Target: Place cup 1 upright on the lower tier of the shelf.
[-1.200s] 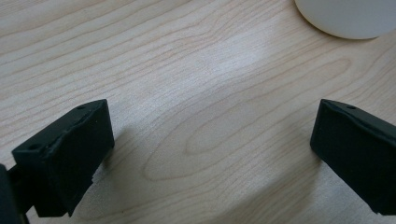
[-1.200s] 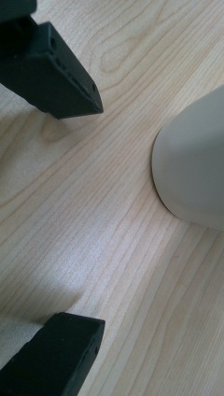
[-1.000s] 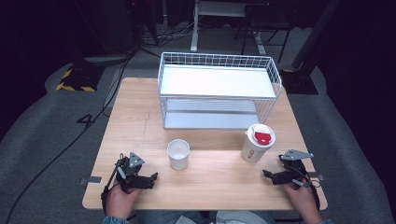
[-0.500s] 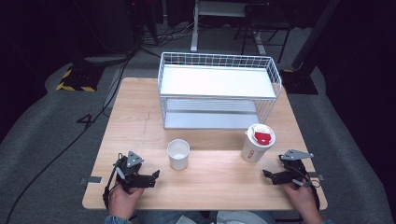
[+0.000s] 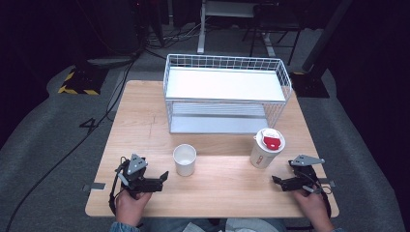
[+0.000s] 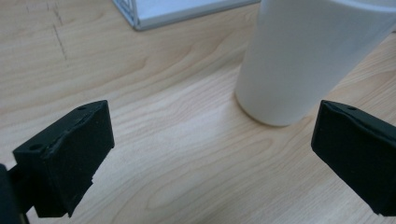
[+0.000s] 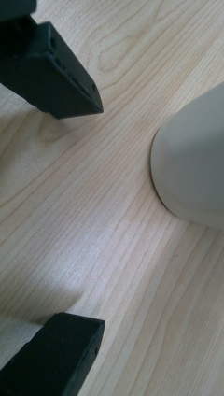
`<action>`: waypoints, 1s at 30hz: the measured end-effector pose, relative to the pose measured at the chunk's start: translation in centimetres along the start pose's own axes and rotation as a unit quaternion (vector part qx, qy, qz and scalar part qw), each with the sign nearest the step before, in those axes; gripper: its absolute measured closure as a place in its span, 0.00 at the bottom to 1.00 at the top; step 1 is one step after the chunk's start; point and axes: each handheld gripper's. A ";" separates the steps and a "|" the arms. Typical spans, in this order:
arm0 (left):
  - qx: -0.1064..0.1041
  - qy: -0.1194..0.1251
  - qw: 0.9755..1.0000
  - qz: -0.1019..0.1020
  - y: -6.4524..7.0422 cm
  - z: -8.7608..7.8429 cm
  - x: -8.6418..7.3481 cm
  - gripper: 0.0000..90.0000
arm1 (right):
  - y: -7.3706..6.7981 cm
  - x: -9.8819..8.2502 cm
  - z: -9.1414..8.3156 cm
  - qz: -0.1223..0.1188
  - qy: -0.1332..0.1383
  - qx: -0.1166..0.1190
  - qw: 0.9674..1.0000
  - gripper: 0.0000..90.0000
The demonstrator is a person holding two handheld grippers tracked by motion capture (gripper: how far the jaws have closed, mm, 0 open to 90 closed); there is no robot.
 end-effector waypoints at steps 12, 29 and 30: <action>-0.027 0.055 0.998 0.015 1.6 0.9 1.4 0.00 | 0.0 0.0 0.0 0.001 0.000 -0.001 1.000 0.00; -0.084 0.061 0.994 0.038 3.6 3.4 2.3 0.00 | 0.0 0.0 0.0 0.001 0.000 -0.001 1.000 0.00; -0.086 0.061 0.994 0.041 3.8 3.7 2.4 0.00 | 0.0 0.0 0.0 0.001 0.000 -0.001 1.000 0.00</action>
Point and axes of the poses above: each handheld gripper's, and its own axes: z roughly forward along the jaws, x roughly out of its top, y roughly to its right, and after that the axes turned 10 degrees about -z, right-handed
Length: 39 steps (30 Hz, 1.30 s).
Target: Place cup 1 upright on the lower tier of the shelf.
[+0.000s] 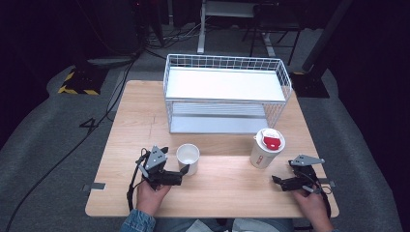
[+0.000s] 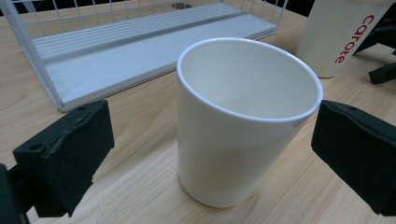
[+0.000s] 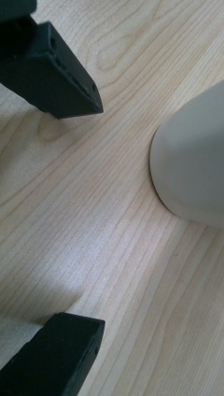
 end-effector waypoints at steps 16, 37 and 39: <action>-0.021 0.010 1.000 0.003 0.6 2.5 -0.3 0.00 | 0.0 0.0 0.0 0.001 0.000 -0.001 1.000 0.00; -0.005 -0.043 0.999 0.010 0.5 4.4 -1.3 0.06 | -0.1 0.0 0.0 0.002 0.000 -0.002 1.000 0.00; -0.006 -0.045 0.999 0.010 0.4 4.5 -1.3 0.08 | -0.1 0.0 0.0 0.002 0.000 -0.002 1.000 0.00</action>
Point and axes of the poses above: each handheld gripper's, and its own axes: z roughly forward along the jaws, x roughly out of its top, y roughly to its right, and after that the axes turned 10 degrees about -z, right-handed
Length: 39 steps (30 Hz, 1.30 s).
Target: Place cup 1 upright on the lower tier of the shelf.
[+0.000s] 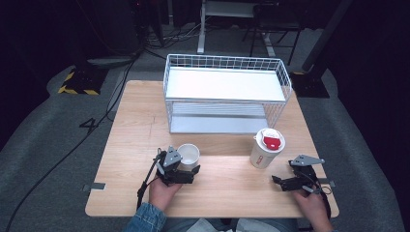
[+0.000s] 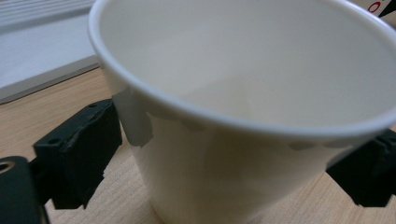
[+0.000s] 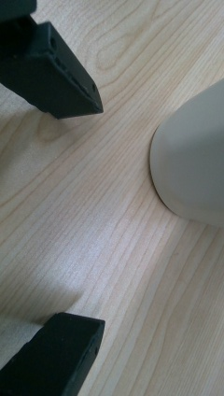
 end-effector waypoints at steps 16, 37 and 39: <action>0.012 -0.013 1.000 0.022 0.3 0.0 -0.2 0.25 | 0.0 0.0 0.0 0.000 0.000 0.000 1.000 0.00; 0.012 -0.021 1.000 0.012 1.2 -0.6 0.8 0.25 | 0.0 0.0 0.0 0.001 0.000 -0.001 1.000 0.00; 0.014 -0.021 1.000 0.015 1.5 -0.7 1.1 0.25 | 0.0 0.0 0.0 0.002 -0.001 -0.001 1.000 0.00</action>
Point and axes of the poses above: each handheld gripper's, and its own axes: z roughly forward along the jaws, x roughly out of its top, y roughly to its right, and after that the axes turned 10 degrees about -z, right-handed
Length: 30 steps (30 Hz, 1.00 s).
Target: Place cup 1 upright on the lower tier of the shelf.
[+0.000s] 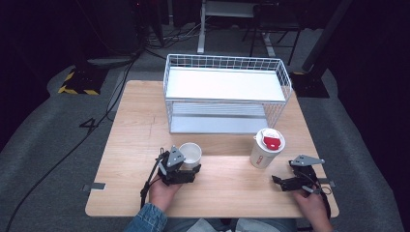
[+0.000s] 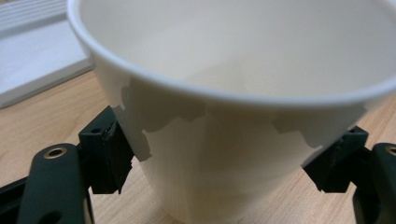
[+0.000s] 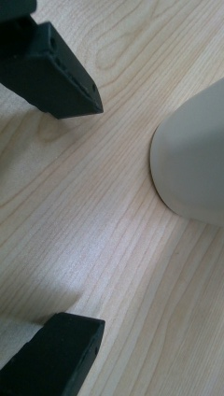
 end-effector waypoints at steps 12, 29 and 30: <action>0.003 0.003 1.000 0.012 1.3 -0.1 2.2 0.25 | 0.0 0.0 0.0 0.000 0.000 -0.001 1.000 0.00; 0.006 0.014 1.000 0.025 1.9 0.6 6.4 0.25 | -0.1 0.1 0.1 0.006 0.001 -0.006 1.000 0.00; 0.009 0.014 0.999 0.031 1.9 0.8 6.9 0.25 | -0.1 0.1 0.1 0.006 0.000 -0.006 1.000 0.00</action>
Point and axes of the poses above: each handheld gripper's, and its own axes: z roughly forward along the jaws, x roughly out of its top, y roughly to its right, and after that the axes turned 10 degrees about -z, right-handed
